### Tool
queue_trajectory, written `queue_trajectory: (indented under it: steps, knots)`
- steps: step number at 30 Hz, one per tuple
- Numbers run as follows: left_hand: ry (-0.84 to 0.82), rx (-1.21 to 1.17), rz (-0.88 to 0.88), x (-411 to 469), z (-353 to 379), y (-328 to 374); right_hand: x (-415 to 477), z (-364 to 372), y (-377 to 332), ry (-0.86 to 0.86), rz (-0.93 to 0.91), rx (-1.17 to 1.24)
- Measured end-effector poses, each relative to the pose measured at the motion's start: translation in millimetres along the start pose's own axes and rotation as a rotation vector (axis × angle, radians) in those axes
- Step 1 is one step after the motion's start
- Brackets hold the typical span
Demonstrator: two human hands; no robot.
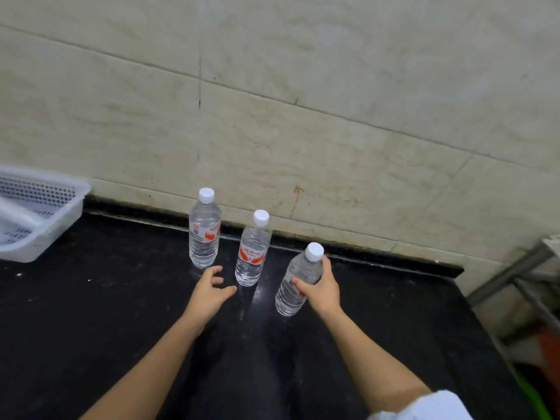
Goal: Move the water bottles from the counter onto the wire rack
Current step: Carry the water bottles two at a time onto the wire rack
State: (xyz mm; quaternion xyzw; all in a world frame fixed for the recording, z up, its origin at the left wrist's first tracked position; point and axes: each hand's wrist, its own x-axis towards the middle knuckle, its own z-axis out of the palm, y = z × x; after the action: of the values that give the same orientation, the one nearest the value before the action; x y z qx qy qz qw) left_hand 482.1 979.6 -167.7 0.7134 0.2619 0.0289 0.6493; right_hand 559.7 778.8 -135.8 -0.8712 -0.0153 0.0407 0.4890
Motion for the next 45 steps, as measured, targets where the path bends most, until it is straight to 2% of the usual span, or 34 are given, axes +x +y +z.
queue_trajectory:
  steps: [5,11,16,19,32,39,45]
  knots:
    - [-0.087,0.131,0.076,31.2,21.7,3.8,2.5,2.2,-0.5,0.005,0.017,-0.007]
    - [0.012,0.209,0.167,71.4,31.8,19.9,6.1,3.2,1.5,0.006,0.034,-0.011]
    - [-0.17,0.129,0.21,95.2,40.2,30.2,8.3,5.0,3.9,0.012,0.037,0.003]
    - [-0.12,0.117,0.178,96.1,45.0,28.0,8.0,6.3,5.3,0.015,0.03,-0.006]
    - [-0.131,0.057,0.113,19.9,48.3,2.8,-23.7,-2.7,9.6,0.078,0.033,0.01]
    - [-0.135,0.068,0.119,-24.1,41.2,-13.9,-81.5,-17.8,52.9,0.283,0.15,0.181]
    - [-0.074,0.052,0.122,-64.7,42.8,-30.8,-106.0,-61.9,69.5,0.271,0.185,0.273]
